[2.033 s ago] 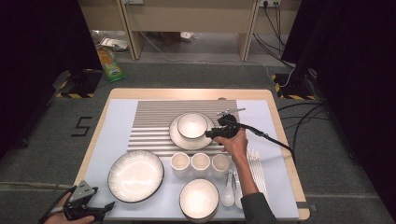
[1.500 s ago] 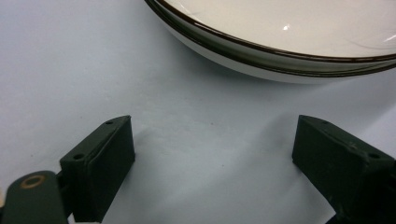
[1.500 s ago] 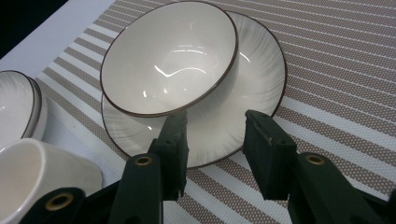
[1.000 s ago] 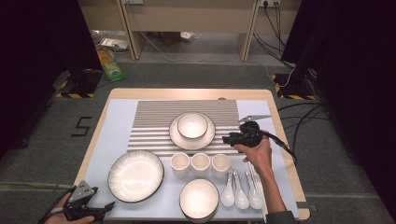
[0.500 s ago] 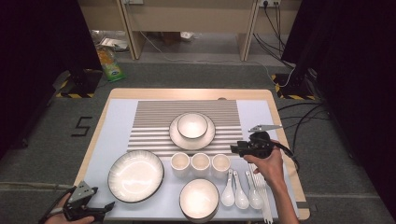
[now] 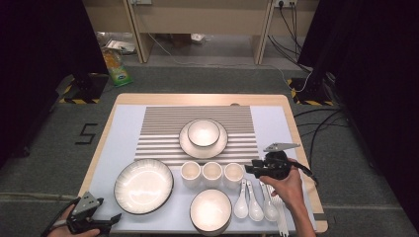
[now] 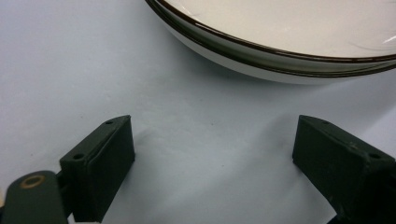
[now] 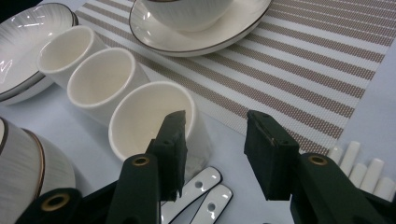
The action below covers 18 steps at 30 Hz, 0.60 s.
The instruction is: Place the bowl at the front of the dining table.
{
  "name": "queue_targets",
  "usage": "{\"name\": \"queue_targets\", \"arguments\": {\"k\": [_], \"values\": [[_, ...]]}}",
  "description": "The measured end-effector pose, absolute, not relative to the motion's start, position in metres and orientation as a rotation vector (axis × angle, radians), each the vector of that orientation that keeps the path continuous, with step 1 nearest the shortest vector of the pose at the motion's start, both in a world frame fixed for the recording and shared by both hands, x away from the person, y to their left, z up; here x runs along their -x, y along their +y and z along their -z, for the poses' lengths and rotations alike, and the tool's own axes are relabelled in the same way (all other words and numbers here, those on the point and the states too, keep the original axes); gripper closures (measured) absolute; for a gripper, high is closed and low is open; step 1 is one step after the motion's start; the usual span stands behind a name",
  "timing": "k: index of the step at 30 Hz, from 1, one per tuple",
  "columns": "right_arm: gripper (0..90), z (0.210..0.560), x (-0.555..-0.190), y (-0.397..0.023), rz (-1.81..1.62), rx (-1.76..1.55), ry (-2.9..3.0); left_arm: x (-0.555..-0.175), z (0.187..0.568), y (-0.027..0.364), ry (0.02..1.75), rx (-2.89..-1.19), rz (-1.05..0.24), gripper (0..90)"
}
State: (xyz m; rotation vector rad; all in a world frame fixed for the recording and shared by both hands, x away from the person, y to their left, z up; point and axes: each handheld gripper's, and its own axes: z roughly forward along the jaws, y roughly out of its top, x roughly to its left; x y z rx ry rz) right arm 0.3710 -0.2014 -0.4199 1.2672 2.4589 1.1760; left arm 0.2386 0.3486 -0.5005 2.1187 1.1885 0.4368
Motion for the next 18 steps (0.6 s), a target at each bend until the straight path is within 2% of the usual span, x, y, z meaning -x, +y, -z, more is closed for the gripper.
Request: {"name": "queue_targets", "arguments": {"k": [18], "values": [[58.1, 0.422, -0.346, -0.216, -1.175, -1.261, 2.447, -0.239, 0.501, 0.348, 1.19, -2.119, -0.438, 11.4]]}}
